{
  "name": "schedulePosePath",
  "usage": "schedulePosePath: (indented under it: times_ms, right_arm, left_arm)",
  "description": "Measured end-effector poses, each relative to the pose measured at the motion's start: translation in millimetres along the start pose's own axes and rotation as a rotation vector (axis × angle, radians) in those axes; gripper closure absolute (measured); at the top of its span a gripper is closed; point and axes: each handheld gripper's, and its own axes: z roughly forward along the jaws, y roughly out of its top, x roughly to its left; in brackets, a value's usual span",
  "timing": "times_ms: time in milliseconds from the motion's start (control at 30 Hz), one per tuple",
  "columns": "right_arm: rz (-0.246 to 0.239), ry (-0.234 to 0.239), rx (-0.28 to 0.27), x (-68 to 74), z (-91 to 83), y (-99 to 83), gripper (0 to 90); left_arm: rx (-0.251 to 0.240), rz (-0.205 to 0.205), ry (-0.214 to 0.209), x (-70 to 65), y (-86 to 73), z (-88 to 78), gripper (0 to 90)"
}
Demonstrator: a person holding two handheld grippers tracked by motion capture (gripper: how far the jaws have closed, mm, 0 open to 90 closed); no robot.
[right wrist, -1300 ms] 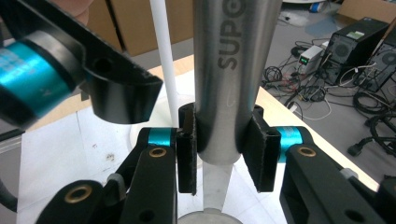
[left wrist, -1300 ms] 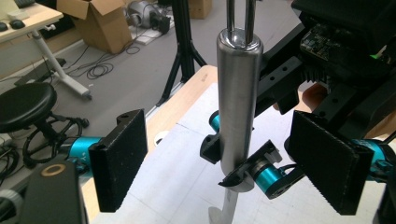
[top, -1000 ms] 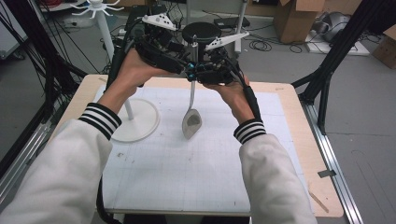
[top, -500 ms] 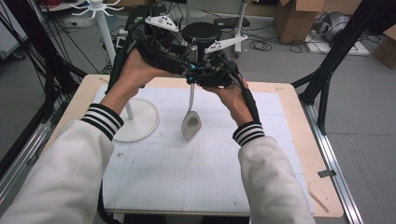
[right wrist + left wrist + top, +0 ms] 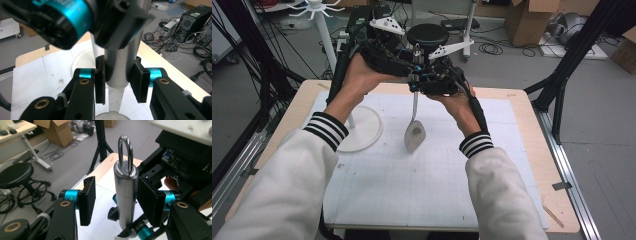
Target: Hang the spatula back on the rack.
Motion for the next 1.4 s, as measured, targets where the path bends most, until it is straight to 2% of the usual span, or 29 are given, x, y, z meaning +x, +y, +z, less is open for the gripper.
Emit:
schedulePosePath:
  times_ms: [167, 400, 533, 733, 833, 900, 967, 1000, 1100, 1167, 1267, 1400]
  right_arm:
    - [0.004, -0.002, 0.009, 1.0, 0.5, 0.2, 68.7]
    - [0.001, -0.005, 0.005, 1.5, 1.8, 0.5, 68.7]
    - [0.008, -0.001, 0.01, 1.8, 3.1, 0.4, 68.7]
    - [0.012, -0.002, 0.005, 1.7, 2.6, 0.3, 68.4]
    - [0.009, -0.021, 0.006, 3.1, 2.5, 0.8, 68.0]
    - [0.002, -0.027, 0.001, 3.4, 2.8, 0.9, 67.2]
    - [0.017, -0.007, -0.011, 3.3, 2.7, 0.7, 62.4]
    - [0.009, -0.012, -0.017, 3.4, 2.5, 0.8, 59.9]
    - [0.016, -0.013, -0.044, 4.9, 1.4, 1.2, 43.3]
    - [0.025, -0.01, -0.032, 5.1, 0.6, 0.5, 35.7]
    - [0.044, 0.004, -0.01, 4.9, -0.1, -1.7, 17.6]
    - [0.024, 0.015, 0.003, 5.6, -5.0, -4.3, 2.2]
  left_arm:
    - [0.0, -0.003, 0.01, -0.8, 0.0, 1.2, 57.7]
    - [0.004, -0.001, 0.01, -1.7, 0.2, 1.6, 61.9]
    - [0.004, -0.008, 0.01, -4.0, -0.2, 2.0, 70.7]
    - [-0.009, -0.039, -0.001, -6.1, 1.1, 3.1, 73.5]
    - [0.002, -0.023, 0.005, -8.4, 2.4, 3.6, 74.5]
    - [0.002, -0.03, 0.011, -9.5, 2.6, 3.4, 74.6]
    - [0.006, -0.039, 0.016, -8.5, 2.3, 2.4, 74.8]
    - [0.007, -0.04, 0.015, -8.1, 2.1, 1.6, 74.8]
    - [-0.006, -0.04, 0.009, -8.4, 2.2, -0.4, 74.8]
    - [-0.013, -0.039, 0.006, -8.7, 2.7, -2.4, 74.8]
    - [-0.014, -0.035, 0.002, -9.3, 2.5, -5.6, 74.9]
    - [-0.011, -0.022, -0.003, -10.3, 1.6, -10.4, 74.9]
